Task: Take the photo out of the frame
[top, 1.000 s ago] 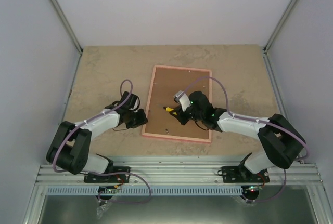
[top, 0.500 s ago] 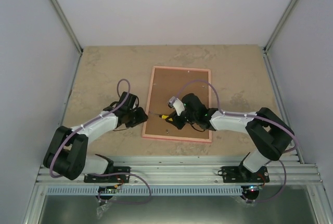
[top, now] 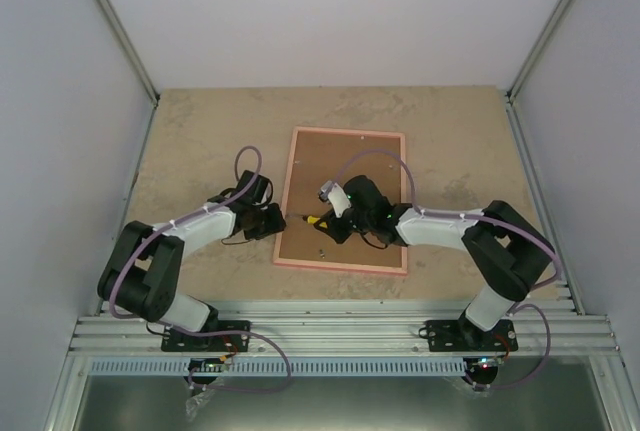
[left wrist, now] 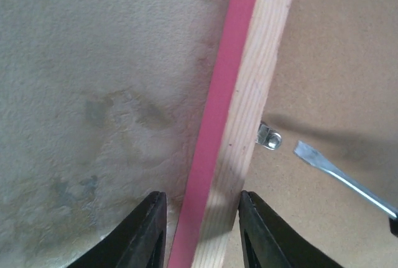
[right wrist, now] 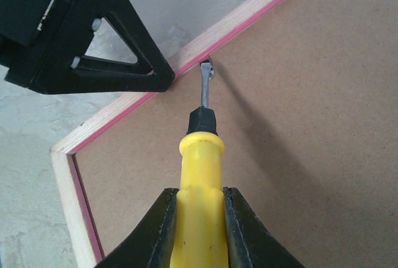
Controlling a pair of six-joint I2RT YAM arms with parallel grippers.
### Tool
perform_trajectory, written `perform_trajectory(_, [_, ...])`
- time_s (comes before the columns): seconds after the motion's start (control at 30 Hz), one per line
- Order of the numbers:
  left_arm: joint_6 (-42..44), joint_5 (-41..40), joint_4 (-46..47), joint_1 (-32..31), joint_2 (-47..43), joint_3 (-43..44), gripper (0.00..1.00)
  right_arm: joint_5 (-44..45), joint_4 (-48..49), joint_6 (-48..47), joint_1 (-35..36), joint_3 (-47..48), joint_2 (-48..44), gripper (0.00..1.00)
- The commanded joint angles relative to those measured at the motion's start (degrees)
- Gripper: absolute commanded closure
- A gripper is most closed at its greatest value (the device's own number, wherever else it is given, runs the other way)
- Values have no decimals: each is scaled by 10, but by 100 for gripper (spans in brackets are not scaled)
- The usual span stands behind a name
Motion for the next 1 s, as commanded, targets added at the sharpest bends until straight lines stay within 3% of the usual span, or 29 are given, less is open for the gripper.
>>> perform_trajectory(0.0, [17,8,1,-2,10,13,67,15,0,16,3,22,16,100])
perform_trajectory(0.57, [22,11,-2,-11,16,17,85,22,-53,12,4,56,48,100])
perform_trajectory(0.97, [20,5,-6,-13,8,16,88,10,-118,-22,22,90,59,100])
